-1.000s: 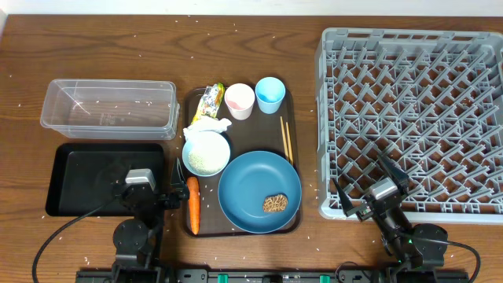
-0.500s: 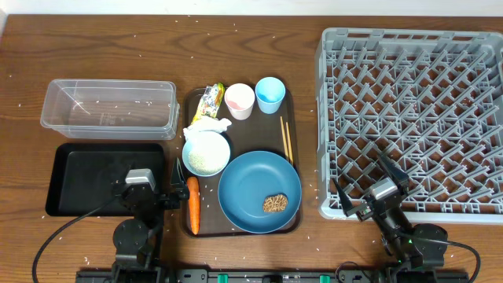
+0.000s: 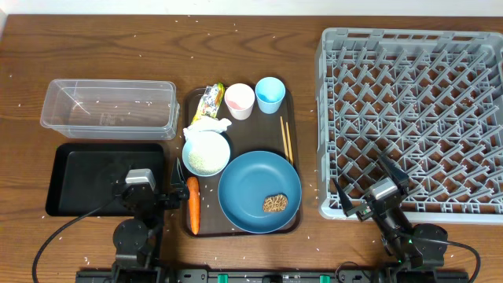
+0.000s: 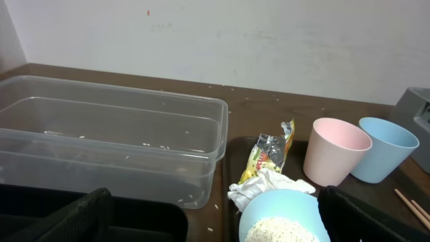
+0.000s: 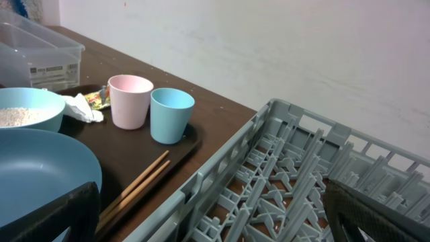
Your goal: Sort waste into correct bins and load items into the dishwasher rack
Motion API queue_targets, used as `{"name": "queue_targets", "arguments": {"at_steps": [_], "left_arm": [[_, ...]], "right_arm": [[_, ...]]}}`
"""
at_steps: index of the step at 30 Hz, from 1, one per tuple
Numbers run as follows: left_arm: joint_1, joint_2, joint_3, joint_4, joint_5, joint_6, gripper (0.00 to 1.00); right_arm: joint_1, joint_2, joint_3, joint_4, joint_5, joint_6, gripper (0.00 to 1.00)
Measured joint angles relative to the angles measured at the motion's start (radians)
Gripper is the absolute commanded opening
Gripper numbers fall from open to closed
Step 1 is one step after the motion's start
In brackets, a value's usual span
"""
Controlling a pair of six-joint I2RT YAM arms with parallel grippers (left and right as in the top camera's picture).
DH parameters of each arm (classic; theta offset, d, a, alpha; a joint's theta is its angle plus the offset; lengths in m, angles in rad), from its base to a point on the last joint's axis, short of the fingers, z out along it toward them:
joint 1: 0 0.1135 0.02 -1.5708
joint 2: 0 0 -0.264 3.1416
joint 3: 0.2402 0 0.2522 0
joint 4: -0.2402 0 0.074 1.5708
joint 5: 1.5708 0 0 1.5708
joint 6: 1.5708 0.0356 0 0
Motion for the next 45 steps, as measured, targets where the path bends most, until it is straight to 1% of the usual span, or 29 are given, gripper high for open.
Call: {"name": "queue_targets", "arguments": {"at_steps": [19,22,25,27,29,32,36,40,41,42,45], "left_arm": [[0.0,0.0,-0.003,0.008,0.017,-0.006,0.98],[0.0,0.0,-0.021,0.055,0.098,-0.01,0.98],[0.0,0.0,-0.026,0.102,0.195,-0.032,0.98],[0.0,0.0,-0.021,0.103,0.244,-0.056,0.98],[0.0,0.011,0.008,0.085,0.286,-0.079,0.98],[0.0,0.067,0.116,0.018,0.33,-0.096,0.98],[0.0,0.236,0.37,-0.173,0.375,-0.111,0.98],[0.0,0.463,0.62,-0.331,0.439,-0.114,0.98],[0.0,0.531,0.689,-0.383,0.458,-0.114,0.98],[0.0,0.629,0.785,-0.462,0.485,-0.114,0.98],[-0.001,0.812,0.979,-0.604,0.525,-0.114,0.98]], "right_arm": [[0.0,0.0,0.0,0.007,-0.001,0.0,0.99],[0.0,0.001,-0.001,0.045,-0.01,0.013,0.99],[0.0,0.001,0.008,0.062,-0.018,0.061,0.99],[0.0,0.002,0.032,0.04,-0.02,0.089,0.99],[0.0,0.004,0.084,-0.018,-0.019,0.105,0.99],[0.0,0.032,0.208,-0.127,-0.014,0.122,0.99],[0.0,0.138,0.418,-0.318,0.0,0.137,0.99],[0.0,0.311,0.588,-0.475,0.013,0.142,0.99],[0.0,0.349,0.619,-0.506,0.02,0.143,0.99],[0.0,0.427,0.679,-0.558,0.023,0.148,0.99],[0.0,0.567,0.794,-0.655,0.027,0.16,0.99]]}}
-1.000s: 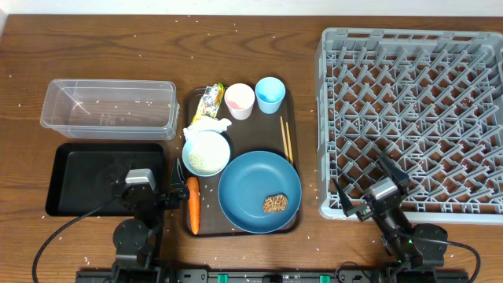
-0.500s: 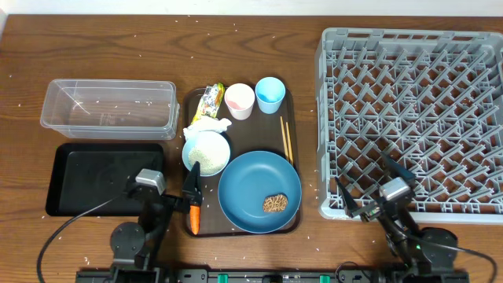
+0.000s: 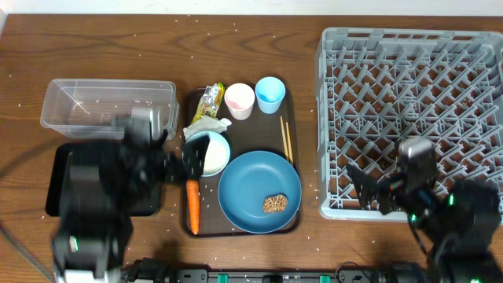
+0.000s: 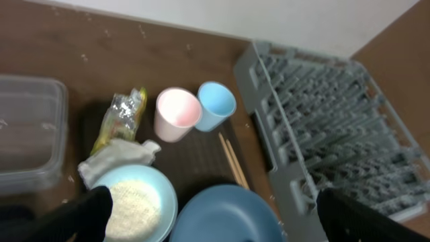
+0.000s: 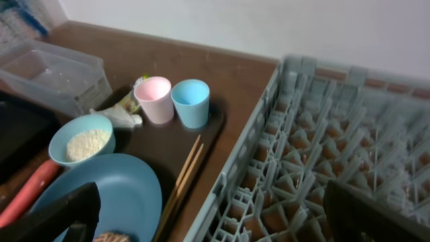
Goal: Sort waste into correct bins and load items into the dishwasher rack
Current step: 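Reach left gripper to the pink cup on the brown tray and grasp it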
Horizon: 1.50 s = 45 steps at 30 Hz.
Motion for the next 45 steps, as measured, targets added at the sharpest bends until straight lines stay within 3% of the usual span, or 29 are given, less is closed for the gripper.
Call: {"name": "queue_targets", "arguments": {"at_steps": [5,8,12,19,23,25,28,35,45], "left_arm": [[-0.013,0.291,0.323,-0.286,0.031,0.003,0.98],[-0.016,0.4,0.436,-0.34,0.038,0.02,0.98],[-0.016,0.461,0.456,-0.352,0.053,0.026,0.98],[-0.06,0.529,0.456,-0.247,0.045,0.004,0.98],[-0.171,0.566,0.457,-0.243,-0.099,0.008,1.0],[-0.225,0.595,0.457,-0.24,-0.174,0.023,0.96],[-0.296,0.663,0.457,-0.219,-0.27,0.051,0.81],[-0.344,0.85,0.457,-0.092,-0.388,0.091,0.74],[-0.343,0.969,0.457,-0.017,-0.381,0.268,0.65]], "right_arm": [[0.0,0.235,0.236,-0.188,0.003,0.013,0.99],[0.0,0.338,0.339,-0.246,0.0,0.016,0.99],[0.0,0.397,0.369,-0.297,-0.029,0.018,0.99],[0.0,0.444,0.369,-0.319,-0.052,0.04,0.99],[0.0,0.463,0.369,-0.331,-0.006,0.094,0.99],[0.0,0.475,0.37,-0.348,0.036,0.14,0.99],[0.0,0.496,0.371,-0.396,0.121,0.235,0.99],[0.0,0.529,0.372,-0.462,0.214,0.359,0.99],[0.0,0.53,0.372,-0.496,0.233,0.387,0.99]]}}
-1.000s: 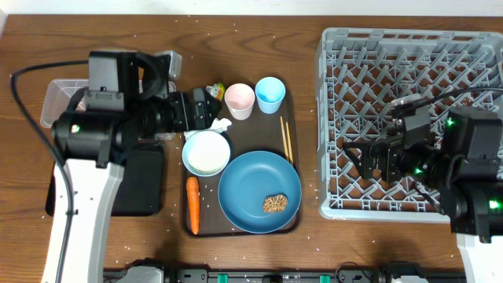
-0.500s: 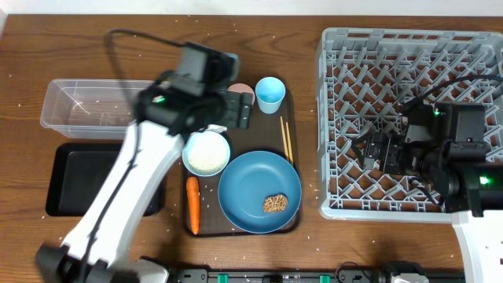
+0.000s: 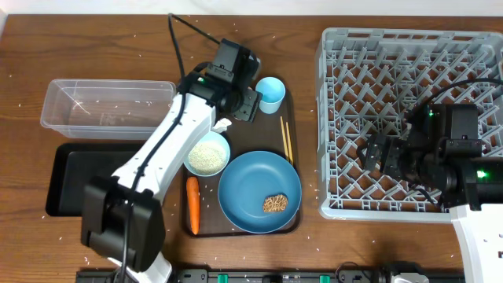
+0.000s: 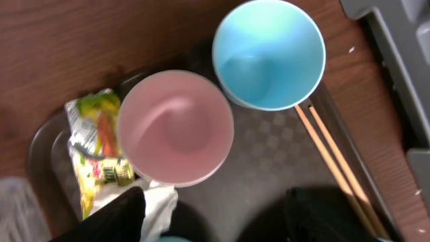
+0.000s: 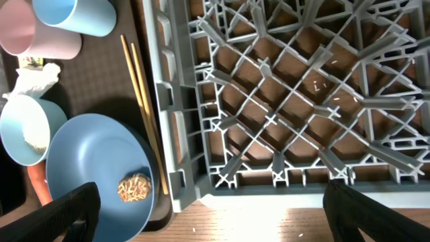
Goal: Sort waste into correct bins and load items into the dishwasher rack
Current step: 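Reach left gripper to the pink cup on the brown tray and grasp it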
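Observation:
My left gripper (image 3: 240,102) hangs open over the back of the brown tray (image 3: 267,130), covering the pink cup from overhead. From the left wrist, the pink cup (image 4: 176,128) stands upright just ahead of the wide-apart fingers (image 4: 114,218), touching neither. The blue cup (image 4: 269,54) stands beside it, a snack wrapper (image 4: 97,154) and a white napkin (image 4: 158,202) to its left. The grey dishwasher rack (image 3: 413,118) holds nothing. Open and holding nothing, my right gripper (image 3: 389,153) hovers above the rack's front left part (image 5: 289,101).
On the tray lie chopsticks (image 3: 286,140), a bowl of rice (image 3: 207,157), a carrot (image 3: 192,206) and a blue plate (image 3: 251,185) with a food scrap (image 3: 275,204). A clear bin (image 3: 110,106) and a black tray (image 3: 106,179) stand at the left.
My left gripper was by the rice bowl at the tray's left edge; it is now over the pink cup at the tray's back. My right gripper has moved further in over the rack.
Both arms stood low at the table's front edge, grippers open. Then both were raised, the left beside the rice bowl and the right at the rack's front edge. Now the left hangs over the pink cup and the right over the rack. Nothing on the table has moved.

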Motion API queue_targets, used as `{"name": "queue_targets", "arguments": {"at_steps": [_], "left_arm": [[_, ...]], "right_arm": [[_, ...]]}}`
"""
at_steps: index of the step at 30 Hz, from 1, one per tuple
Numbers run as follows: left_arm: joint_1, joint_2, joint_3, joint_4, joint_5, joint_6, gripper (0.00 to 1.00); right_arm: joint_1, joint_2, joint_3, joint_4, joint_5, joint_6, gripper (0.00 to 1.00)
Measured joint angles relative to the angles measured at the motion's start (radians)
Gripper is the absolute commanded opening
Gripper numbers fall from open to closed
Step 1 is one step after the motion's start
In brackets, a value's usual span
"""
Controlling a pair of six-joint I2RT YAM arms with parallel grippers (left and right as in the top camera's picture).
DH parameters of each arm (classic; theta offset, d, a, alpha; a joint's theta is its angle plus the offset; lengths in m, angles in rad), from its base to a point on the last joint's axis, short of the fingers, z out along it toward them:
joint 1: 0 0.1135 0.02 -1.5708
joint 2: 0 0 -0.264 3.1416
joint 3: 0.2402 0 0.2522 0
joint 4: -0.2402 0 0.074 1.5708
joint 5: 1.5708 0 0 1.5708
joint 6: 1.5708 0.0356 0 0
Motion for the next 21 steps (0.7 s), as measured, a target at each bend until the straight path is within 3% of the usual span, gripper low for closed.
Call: {"name": "queue_targets", "arguments": {"at_steps": [7,11,17,19,21], "left_arm": [[0.0,0.056,0.0,0.029,0.018,0.154,0.61],[0.0,0.095,0.0,0.054,0.018,0.208,0.55],[0.0,0.151,0.0,0.074,0.018,0.262,0.53],[0.0,0.161,0.0,0.079,0.019,0.268,0.41],[0.0,0.173,0.0,0.081,0.018,0.28,0.4]], "right_arm": [[0.0,0.0,0.0,-0.003,0.006,0.003,0.99],[0.0,0.0,0.0,-0.005,0.006,0.013,0.99],[0.0,0.0,0.0,-0.01,0.006,0.025,0.99],[0.0,0.0,0.0,-0.01,0.006,0.026,0.99],[0.0,0.0,0.0,-0.01,0.006,0.027,0.99]]}}
